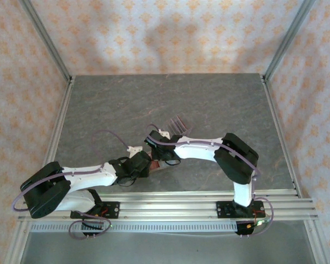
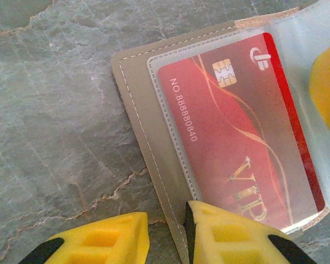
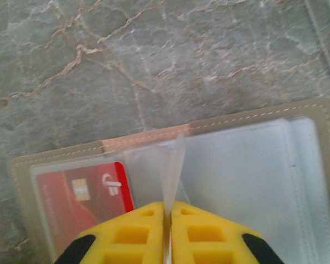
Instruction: Put the credit cards into the card holder
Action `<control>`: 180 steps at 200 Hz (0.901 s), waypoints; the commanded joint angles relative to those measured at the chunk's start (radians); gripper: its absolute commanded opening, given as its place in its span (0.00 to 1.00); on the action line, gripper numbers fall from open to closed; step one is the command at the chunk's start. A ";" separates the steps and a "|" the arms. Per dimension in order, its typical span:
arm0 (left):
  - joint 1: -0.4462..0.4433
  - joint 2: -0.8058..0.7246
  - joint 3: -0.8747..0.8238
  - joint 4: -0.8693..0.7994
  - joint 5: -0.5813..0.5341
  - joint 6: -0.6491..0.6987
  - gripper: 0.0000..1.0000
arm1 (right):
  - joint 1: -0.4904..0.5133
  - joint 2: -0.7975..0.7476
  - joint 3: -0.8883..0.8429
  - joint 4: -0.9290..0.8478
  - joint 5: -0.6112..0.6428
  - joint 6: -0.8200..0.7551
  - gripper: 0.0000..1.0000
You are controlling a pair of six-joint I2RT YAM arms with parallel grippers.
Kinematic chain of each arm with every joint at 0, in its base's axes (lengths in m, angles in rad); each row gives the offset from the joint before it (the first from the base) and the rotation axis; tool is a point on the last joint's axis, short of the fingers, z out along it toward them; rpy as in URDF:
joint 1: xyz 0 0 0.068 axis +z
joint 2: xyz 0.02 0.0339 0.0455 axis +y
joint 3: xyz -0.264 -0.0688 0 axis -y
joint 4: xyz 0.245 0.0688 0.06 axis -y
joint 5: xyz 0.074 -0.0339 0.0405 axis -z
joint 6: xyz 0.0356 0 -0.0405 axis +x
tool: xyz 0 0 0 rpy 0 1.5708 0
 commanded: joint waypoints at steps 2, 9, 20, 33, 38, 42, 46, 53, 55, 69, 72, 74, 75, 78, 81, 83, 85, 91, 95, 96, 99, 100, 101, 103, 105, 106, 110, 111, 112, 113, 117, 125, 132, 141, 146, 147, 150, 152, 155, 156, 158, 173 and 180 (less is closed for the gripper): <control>-0.010 0.078 -0.017 0.087 0.055 -0.017 0.26 | -0.004 -0.043 -0.043 0.037 -0.083 0.029 0.21; -0.010 0.079 -0.017 0.088 0.055 -0.017 0.26 | -0.007 -0.046 -0.056 0.059 -0.101 0.038 0.25; -0.010 0.081 -0.017 0.089 0.057 -0.018 0.26 | -0.012 -0.052 -0.078 0.097 -0.128 0.054 0.30; -0.010 0.080 -0.019 0.089 0.056 -0.018 0.26 | -0.022 -0.054 -0.103 0.139 -0.165 0.074 0.32; -0.009 0.079 -0.020 0.091 0.057 -0.019 0.26 | -0.027 -0.054 -0.113 0.159 -0.177 0.082 0.33; -0.009 0.079 -0.020 0.091 0.057 -0.019 0.26 | -0.030 -0.056 -0.122 0.176 -0.189 0.089 0.33; -0.009 0.078 -0.020 0.091 0.056 -0.020 0.26 | -0.035 -0.059 -0.131 0.191 -0.200 0.098 0.33; -0.009 0.078 -0.021 0.091 0.056 -0.020 0.26 | -0.042 -0.063 -0.147 0.222 -0.217 0.108 0.34; -0.009 0.076 -0.021 0.091 0.056 -0.020 0.26 | -0.044 -0.064 -0.153 0.232 -0.223 0.111 0.34; -0.009 0.073 -0.023 0.090 0.055 -0.020 0.26 | -0.053 -0.079 -0.184 0.295 -0.255 0.134 0.36; -0.009 0.073 -0.023 0.090 0.055 -0.020 0.26 | -0.055 -0.081 -0.190 0.305 -0.260 0.140 0.36; -0.010 0.072 -0.023 0.089 0.055 -0.020 0.26 | -0.058 -0.083 -0.193 0.311 -0.264 0.143 0.36; -0.010 0.072 -0.023 0.088 0.055 -0.020 0.26 | -0.059 -0.084 -0.194 0.314 -0.265 0.146 0.36; -0.010 0.071 -0.023 0.088 0.056 -0.020 0.26 | -0.061 -0.085 -0.200 0.323 -0.271 0.148 0.36; -0.010 0.069 -0.023 0.087 0.055 -0.019 0.26 | -0.063 -0.088 -0.203 0.332 -0.275 0.152 0.36; -0.010 0.070 -0.023 0.087 0.055 -0.018 0.26 | -0.064 -0.090 -0.206 0.337 -0.277 0.154 0.37; -0.010 0.068 -0.023 0.085 0.055 -0.018 0.26 | -0.065 -0.091 -0.209 0.343 -0.280 0.156 0.37; -0.009 0.063 -0.023 0.084 0.056 -0.017 0.26 | -0.067 -0.098 -0.220 0.362 -0.286 0.161 0.37; -0.009 0.060 -0.021 0.083 0.055 -0.016 0.26 | -0.070 -0.102 -0.225 0.373 -0.291 0.166 0.38; -0.009 0.060 -0.021 0.082 0.055 -0.015 0.26 | -0.070 -0.102 -0.226 0.376 -0.291 0.166 0.38; -0.009 0.059 -0.020 0.081 0.056 -0.014 0.26 | -0.071 -0.105 -0.229 0.382 -0.295 0.168 0.38; -0.009 0.058 -0.020 0.080 0.056 -0.014 0.26 | -0.071 -0.106 -0.231 0.385 -0.297 0.168 0.38; -0.009 0.057 -0.020 0.080 0.056 -0.014 0.26 | -0.071 -0.107 -0.231 0.386 -0.299 0.170 0.38; -0.009 0.056 -0.020 0.078 0.055 -0.013 0.26 | -0.073 -0.109 -0.234 0.391 -0.301 0.171 0.39; -0.009 0.054 -0.019 0.077 0.055 -0.013 0.26 | -0.073 -0.111 -0.236 0.395 -0.304 0.172 0.39; -0.010 0.053 -0.018 0.076 0.055 -0.012 0.27 | -0.073 -0.112 -0.236 0.398 -0.306 0.173 0.39; -0.009 0.051 -0.017 0.072 0.054 -0.010 0.26 | -0.075 -0.116 -0.240 0.406 -0.311 0.177 0.39; -0.009 0.051 -0.016 0.071 0.054 -0.010 0.26 | -0.076 -0.117 -0.240 0.408 -0.311 0.178 0.39; -0.009 0.050 -0.015 0.070 0.054 -0.011 0.26 | -0.075 -0.118 -0.241 0.410 -0.312 0.178 0.39; -0.009 0.049 -0.015 0.069 0.054 -0.009 0.27 | -0.075 -0.120 -0.242 0.411 -0.312 0.179 0.40; -0.010 0.047 -0.013 0.066 0.053 -0.009 0.27 | -0.075 -0.124 -0.244 0.416 -0.313 0.181 0.40; -0.009 0.044 -0.011 0.060 0.050 -0.008 0.27 | -0.075 -0.132 -0.248 0.420 -0.317 0.185 0.40; -0.008 0.043 -0.009 0.058 0.047 -0.008 0.27 | -0.075 -0.139 -0.250 0.427 -0.320 0.189 0.40; -0.007 0.041 -0.007 0.056 0.045 -0.008 0.27 | -0.075 -0.146 -0.252 0.425 -0.323 0.191 0.40; -0.006 0.042 -0.007 0.054 0.045 -0.008 0.27 | -0.075 -0.151 -0.254 0.426 -0.325 0.193 0.40; -0.006 0.041 -0.007 0.054 0.045 -0.008 0.27 | -0.075 -0.150 -0.255 0.427 -0.325 0.193 0.40; -0.007 0.042 -0.007 0.053 0.043 -0.009 0.27 | -0.076 -0.154 -0.256 0.429 -0.326 0.195 0.40; -0.005 0.041 -0.007 0.052 0.043 -0.010 0.26 | -0.076 -0.155 -0.258 0.431 -0.327 0.196 0.40; -0.006 0.040 -0.006 0.050 0.041 -0.012 0.26 | -0.076 -0.159 -0.261 0.433 -0.327 0.198 0.40; -0.006 0.040 -0.006 0.049 0.041 -0.012 0.26 | -0.075 -0.159 -0.262 0.434 -0.328 0.198 0.40; -0.005 0.039 -0.007 0.048 0.040 -0.012 0.26 | -0.075 -0.161 -0.264 0.435 -0.329 0.200 0.40; -0.002 0.033 -0.010 0.052 0.039 -0.018 0.26 | -0.076 -0.173 -0.282 0.455 -0.334 0.208 0.40; -0.002 0.032 -0.010 0.051 0.039 -0.018 0.26 | -0.075 -0.174 -0.287 0.459 -0.335 0.211 0.41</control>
